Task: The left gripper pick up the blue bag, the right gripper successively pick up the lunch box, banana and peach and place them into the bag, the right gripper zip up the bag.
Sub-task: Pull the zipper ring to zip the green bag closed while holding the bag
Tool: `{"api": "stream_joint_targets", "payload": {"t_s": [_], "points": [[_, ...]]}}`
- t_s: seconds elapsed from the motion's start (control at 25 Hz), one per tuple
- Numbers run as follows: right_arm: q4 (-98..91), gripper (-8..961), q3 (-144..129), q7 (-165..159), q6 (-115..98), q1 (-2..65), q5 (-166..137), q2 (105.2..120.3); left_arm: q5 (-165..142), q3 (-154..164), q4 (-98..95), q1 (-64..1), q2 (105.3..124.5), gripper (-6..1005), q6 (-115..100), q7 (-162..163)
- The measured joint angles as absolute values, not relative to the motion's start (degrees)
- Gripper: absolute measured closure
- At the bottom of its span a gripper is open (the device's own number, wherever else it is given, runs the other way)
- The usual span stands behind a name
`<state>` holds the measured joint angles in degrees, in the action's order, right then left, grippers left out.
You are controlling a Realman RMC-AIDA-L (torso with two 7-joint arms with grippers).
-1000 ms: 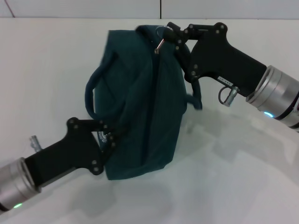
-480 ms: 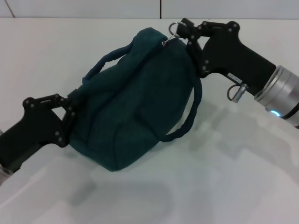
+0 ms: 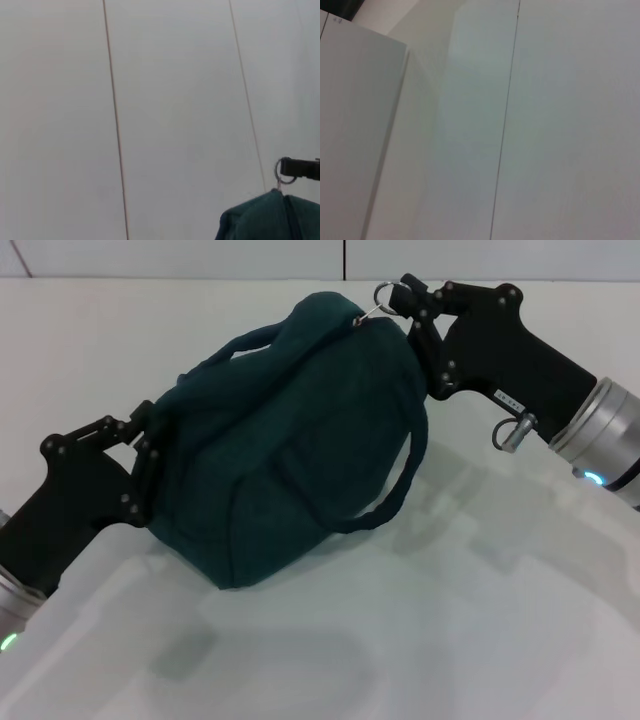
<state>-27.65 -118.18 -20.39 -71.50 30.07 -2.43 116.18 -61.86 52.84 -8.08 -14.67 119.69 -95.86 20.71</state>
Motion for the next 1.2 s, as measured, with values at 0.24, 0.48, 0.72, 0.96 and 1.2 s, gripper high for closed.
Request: {"api": "stream_joint_targets", "payload": {"t_s": [0.24, 0.48, 0.72, 0.96, 1.2], "points": [[-27.53, 933, -118.24, -20.42, -71.39, 30.21, -2.39, 116.19, -56.62, 52.78, -5.0, -14.83, 119.89, 887, -99.7, 21.39], [-27.49, 934, -118.57, -20.54, -71.36, 30.24, -2.39, 116.19, -56.57, 53.41, -8.94, -17.49, 118.9, 647, -102.12, 38.39], [-27.41, 934, -119.08, -20.56, -71.27, 30.24, -2.38, 116.19, -65.93, 53.89, -15.35, -23.15, 116.11, 379, -99.87, 55.92], [-27.15, 935, -119.16, -20.57, -71.27, 30.18, -2.4, 116.19, -75.83, 53.9, -19.6, -29.96, 115.97, 133, -89.94, 62.4], [-26.71, 935, -119.26, -21.01, -71.28, 29.76, -2.38, 116.19, -80.5, 53.88, -21.51, -31.93, 117.4, 184, -87.24, 62.83]]}}
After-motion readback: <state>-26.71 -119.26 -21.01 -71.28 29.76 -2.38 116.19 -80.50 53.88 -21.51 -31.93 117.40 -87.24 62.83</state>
